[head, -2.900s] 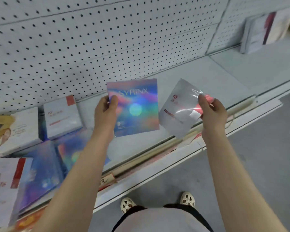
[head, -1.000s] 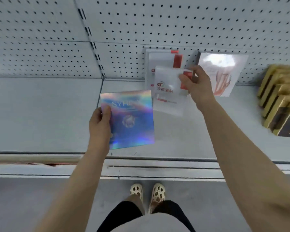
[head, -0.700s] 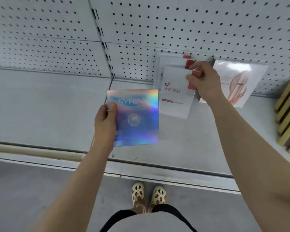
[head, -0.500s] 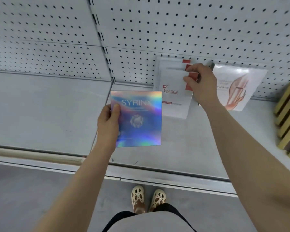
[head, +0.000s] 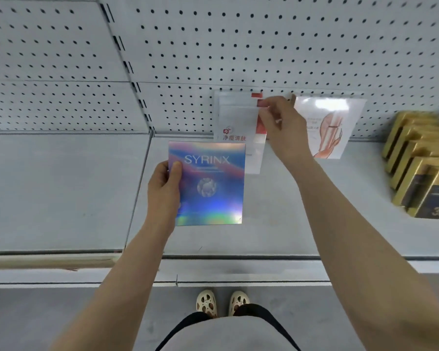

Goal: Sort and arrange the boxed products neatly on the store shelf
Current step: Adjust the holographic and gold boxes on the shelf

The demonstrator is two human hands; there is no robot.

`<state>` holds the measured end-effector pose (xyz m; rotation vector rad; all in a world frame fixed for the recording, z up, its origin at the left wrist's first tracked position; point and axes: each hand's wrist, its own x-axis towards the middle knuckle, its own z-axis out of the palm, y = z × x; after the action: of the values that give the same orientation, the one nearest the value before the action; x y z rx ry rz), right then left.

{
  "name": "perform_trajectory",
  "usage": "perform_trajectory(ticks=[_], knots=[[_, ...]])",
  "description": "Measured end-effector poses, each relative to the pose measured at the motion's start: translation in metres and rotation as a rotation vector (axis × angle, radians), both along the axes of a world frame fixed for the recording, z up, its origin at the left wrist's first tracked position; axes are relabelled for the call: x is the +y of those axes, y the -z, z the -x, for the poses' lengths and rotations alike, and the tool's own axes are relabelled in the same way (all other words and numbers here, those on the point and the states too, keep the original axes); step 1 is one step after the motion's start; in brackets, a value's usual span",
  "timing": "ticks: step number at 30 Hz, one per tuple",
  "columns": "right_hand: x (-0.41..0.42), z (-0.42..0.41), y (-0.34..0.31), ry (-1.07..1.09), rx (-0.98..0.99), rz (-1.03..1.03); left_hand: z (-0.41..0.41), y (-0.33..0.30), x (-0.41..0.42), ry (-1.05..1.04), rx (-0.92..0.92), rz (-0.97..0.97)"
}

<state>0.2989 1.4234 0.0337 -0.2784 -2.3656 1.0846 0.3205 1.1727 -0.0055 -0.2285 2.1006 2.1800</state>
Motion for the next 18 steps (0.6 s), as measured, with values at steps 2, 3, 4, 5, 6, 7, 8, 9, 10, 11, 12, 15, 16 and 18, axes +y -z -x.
perform_trajectory(ticks=[2, 3, 4, 5, 6, 7, 8, 9, 10, 11, 12, 15, 16, 18], knots=[[-0.007, -0.024, -0.006, -0.06, -0.016, 0.051, -0.002, 0.004, 0.01, 0.042, 0.037, 0.009], [-0.009, -0.036, -0.007, -0.089, -0.045, 0.051, -0.004, 0.006, 0.017, 0.072, 0.051, 0.017], [-0.01, -0.049, -0.007, -0.114, -0.088, 0.043, -0.008, 0.007, 0.025, 0.107, 0.059, 0.023], [-0.009, -0.062, -0.006, -0.132, -0.138, 0.043, -0.012, 0.007, 0.033, 0.143, 0.062, 0.028], [-0.006, -0.074, -0.005, -0.146, -0.187, 0.059, -0.016, 0.007, 0.041, 0.178, 0.061, 0.029], [-0.002, -0.086, -0.003, -0.16, -0.237, 0.093, -0.021, 0.007, 0.05, 0.213, 0.058, 0.03], [0.005, -0.097, -0.001, -0.173, -0.285, 0.115, -0.026, 0.007, 0.059, 0.246, 0.057, 0.03], [0.013, -0.108, 0.0, -0.177, -0.324, 0.116, -0.031, 0.008, 0.069, 0.274, 0.057, 0.035], [0.022, -0.118, 0.001, -0.172, -0.347, 0.107, -0.036, 0.008, 0.08, 0.296, 0.06, 0.049], [0.033, -0.128, 0.001, -0.161, -0.358, 0.113, -0.042, 0.008, 0.091, 0.316, 0.063, 0.07], [0.046, -0.139, 0.002, -0.146, -0.361, 0.136, -0.048, 0.008, 0.104, 0.338, 0.064, 0.092], [0.088, -0.174, 0.001, -0.101, -0.35, 0.195, -0.07, 0.007, 0.148, 0.422, 0.054, 0.118], [0.104, -0.188, 0.001, -0.088, -0.34, 0.185, -0.079, 0.008, 0.165, 0.454, 0.061, 0.121], [0.139, -0.219, 0.001, -0.062, -0.323, 0.149, -0.097, 0.008, 0.201, 0.504, 0.09, 0.114]])
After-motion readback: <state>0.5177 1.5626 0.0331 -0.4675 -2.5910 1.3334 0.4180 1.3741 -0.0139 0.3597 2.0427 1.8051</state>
